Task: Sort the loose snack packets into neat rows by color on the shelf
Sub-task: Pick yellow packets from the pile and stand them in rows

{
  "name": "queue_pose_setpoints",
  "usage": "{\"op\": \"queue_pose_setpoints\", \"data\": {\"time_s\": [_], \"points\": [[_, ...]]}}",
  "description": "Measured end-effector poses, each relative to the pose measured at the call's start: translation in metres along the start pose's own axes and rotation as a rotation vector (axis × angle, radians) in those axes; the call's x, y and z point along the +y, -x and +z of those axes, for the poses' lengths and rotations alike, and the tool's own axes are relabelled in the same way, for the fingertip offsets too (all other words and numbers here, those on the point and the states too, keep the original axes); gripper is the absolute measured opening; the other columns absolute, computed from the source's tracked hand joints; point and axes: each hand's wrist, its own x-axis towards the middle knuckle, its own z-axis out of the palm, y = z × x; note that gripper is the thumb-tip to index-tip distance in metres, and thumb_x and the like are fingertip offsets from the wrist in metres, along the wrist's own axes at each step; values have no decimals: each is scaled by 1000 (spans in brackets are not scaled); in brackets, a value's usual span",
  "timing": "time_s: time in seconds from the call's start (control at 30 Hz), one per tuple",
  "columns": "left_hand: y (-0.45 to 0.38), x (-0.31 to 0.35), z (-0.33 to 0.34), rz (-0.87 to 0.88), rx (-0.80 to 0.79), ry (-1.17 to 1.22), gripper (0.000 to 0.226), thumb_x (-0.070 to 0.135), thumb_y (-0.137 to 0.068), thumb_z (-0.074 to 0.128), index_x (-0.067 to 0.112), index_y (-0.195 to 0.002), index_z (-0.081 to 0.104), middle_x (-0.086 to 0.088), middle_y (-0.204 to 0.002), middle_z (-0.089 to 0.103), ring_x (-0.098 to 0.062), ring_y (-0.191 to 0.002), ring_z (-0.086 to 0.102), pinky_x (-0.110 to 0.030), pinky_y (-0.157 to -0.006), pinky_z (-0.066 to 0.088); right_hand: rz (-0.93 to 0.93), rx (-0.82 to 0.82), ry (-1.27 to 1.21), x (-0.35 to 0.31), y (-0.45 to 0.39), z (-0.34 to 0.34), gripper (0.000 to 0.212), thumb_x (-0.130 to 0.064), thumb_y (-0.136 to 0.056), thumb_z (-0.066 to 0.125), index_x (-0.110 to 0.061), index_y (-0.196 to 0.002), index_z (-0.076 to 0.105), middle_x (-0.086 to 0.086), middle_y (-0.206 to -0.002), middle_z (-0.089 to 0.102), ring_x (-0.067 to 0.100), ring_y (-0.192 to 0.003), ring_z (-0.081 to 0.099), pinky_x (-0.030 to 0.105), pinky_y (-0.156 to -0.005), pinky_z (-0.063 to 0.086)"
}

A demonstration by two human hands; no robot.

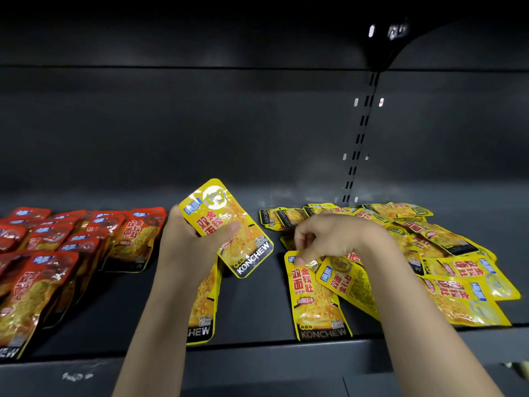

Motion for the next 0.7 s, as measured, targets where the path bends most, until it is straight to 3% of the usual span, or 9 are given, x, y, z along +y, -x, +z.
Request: {"op": "queue_pose_setpoints", "data": {"time_s": [0.07, 0.13, 0.23, 0.3, 0.37, 0.43, 0.53, 0.6, 0.7], "points": [[-1, 0, -1, 1, 17, 38, 42, 17, -69, 82, 16, -103, 57, -6, -88, 72, -24, -79, 71, -43, -74, 58, -58, 28, -81, 0, -2, 0, 19, -30, -82, 71, -29, -72, 55, -11, -69, 52, 4, -64, 45, 21, -57, 35], [-3, -1, -5, 16, 11, 45, 43, 19, -70, 82, 11, -105, 58, -9, -87, 72, -25, -77, 71, -37, -66, 59, -105, 62, -177, 0, -4, 0, 20, -27, -88, 64, -24, -75, 50, -10, -63, 47, 7, -55, 39, 24, -56, 33], [-6, 0, -14, 52, 13, 52, 43, 29, -70, 81, 4, -99, 61, -14, -85, 71, -29, -75, 71, -41, -65, 59, -154, 96, -265, -3, -4, -3, 16, -25, -97, 51, -15, -87, 43, -3, -60, 39, 13, -53, 31, 29, -53, 30], [-5, 3, -19, 96, 15, 88, 32, 24, -79, 74, -3, -89, 59, -26, -81, 66, -28, -65, 65, -38, -57, 54, -187, 119, -355, -8, -4, -10, 13, -24, -99, 46, -13, -91, 45, 4, -67, 46, 18, -60, 38, 31, -56, 34], [-5, 7, -24, 93, 35, 130, 29, 20, -86, 67, -7, -84, 54, -32, -75, 60, -26, -57, 58, -32, -50, 49, -211, 163, -440, -12, -7, -17, 13, -23, -100, 44, -16, -91, 49, 0, -70, 54, 18, -65, 48, 34, -61, 42], [-10, 6, -30, 61, 54, 179, 25, 21, -88, 65, 1, -80, 53, -21, -67, 56, -20, -52, 56, -25, -50, 48, -214, 218, -451, -16, -12, -26, 15, -22, -100, 41, -21, -90, 52, -5, -69, 55, 12, -65, 51, 35, -61, 45], [-19, 0, -39, -1, 126, 305, 24, 26, -83, 70, 14, -71, 52, -7, -61, 48, -18, -56, 49, -31, -65, 44, -199, 191, -430, -24, -21, -38, 23, -15, -100, 35, -23, -93, 55, 4, -80, 53, 19, -71, 49, 38, -61, 43], [-23, -3, -42, -76, 175, 400, 37, 22, -85, 68, 19, -61, 40, 2, -52, 42, -14, -49, 46, -26, -58, 40, -183, 122, -383, -30, -28, -43, 29, -7, -99, 33, -20, -100, 59, 4, -84, 57, 16, -73, 51, 32, -61, 44], [-21, 0, -45, -113, 190, 398, 31, 14, -93, 57, 14, -68, 37, 3, -54, 41, 2, -33, 44, -10, -38, 38, -146, 44, -310, -44, -40, -49, 40, 4, -94, 32, -15, -114, 60, -2, -81, 59, 5, -60, 51, 16, -49, 40]]}}
